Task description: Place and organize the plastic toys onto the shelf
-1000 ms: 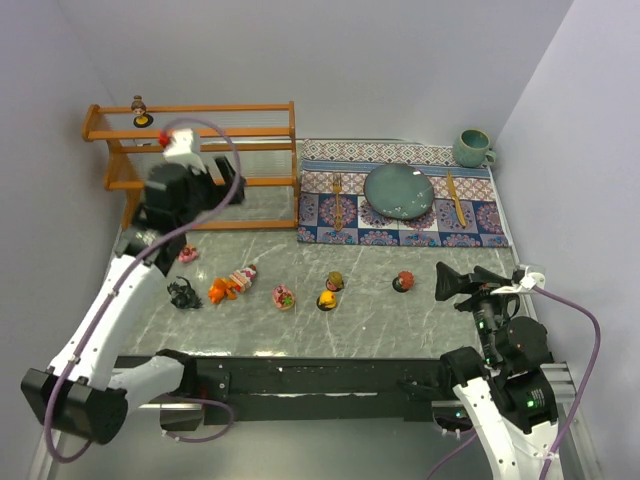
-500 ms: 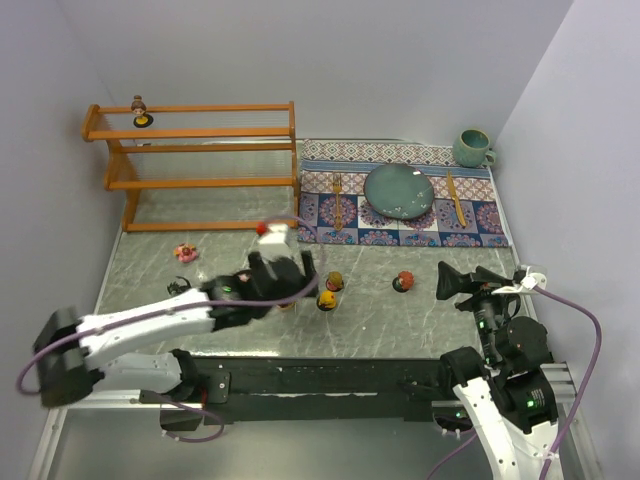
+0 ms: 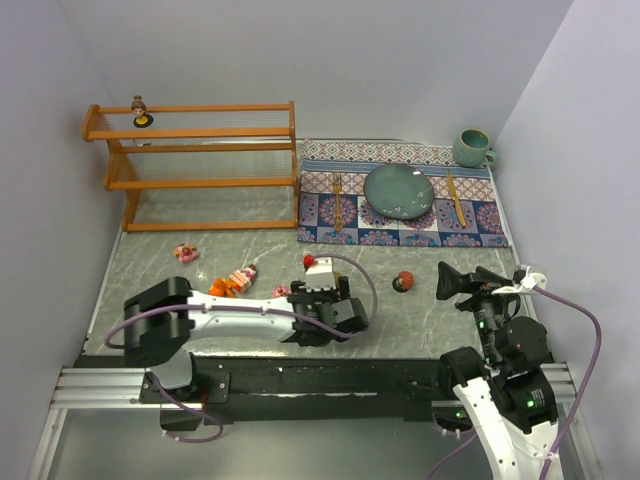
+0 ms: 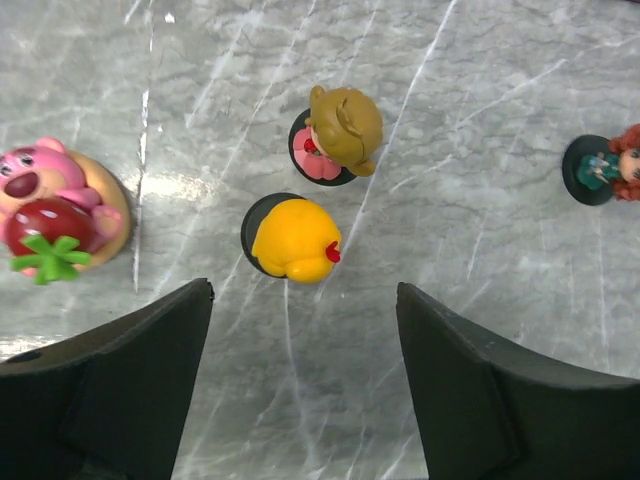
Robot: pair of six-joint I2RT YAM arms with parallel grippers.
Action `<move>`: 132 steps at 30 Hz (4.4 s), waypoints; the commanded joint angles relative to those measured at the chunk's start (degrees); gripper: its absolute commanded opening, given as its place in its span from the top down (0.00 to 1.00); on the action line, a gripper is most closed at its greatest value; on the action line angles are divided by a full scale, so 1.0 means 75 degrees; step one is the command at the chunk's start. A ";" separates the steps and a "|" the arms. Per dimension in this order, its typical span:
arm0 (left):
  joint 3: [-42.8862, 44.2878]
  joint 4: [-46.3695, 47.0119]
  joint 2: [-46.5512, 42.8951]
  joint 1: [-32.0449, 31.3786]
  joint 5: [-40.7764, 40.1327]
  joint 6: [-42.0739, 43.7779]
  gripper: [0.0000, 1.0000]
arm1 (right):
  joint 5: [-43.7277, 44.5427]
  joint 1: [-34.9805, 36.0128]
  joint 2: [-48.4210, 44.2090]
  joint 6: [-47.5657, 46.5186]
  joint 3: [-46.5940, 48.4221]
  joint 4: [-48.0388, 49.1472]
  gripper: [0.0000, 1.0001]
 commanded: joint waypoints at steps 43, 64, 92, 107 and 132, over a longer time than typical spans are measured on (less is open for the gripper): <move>0.0982 -0.1282 0.1736 0.0070 -0.1644 -0.1721 0.66 | -0.0181 0.0030 -0.1783 -0.0095 -0.0028 0.0240 0.00; 0.1203 -0.0392 -0.1475 0.1897 -0.0168 0.3257 0.66 | -0.0158 0.0018 -0.1735 -0.0118 -0.0016 0.0228 0.00; 0.6173 -0.0674 -0.1032 0.7274 0.2642 0.8450 0.60 | -0.0099 0.0018 -0.1724 -0.0095 -0.0016 0.0205 0.00; 0.7273 -0.0052 0.0304 0.9222 0.4144 0.9306 0.60 | -0.0076 0.0018 -0.1525 -0.0060 -0.0004 0.0158 0.00; 0.8235 -0.0075 0.1723 1.0230 0.5550 0.9154 0.58 | -0.0076 0.0018 -0.1185 -0.0060 -0.0004 0.0111 0.00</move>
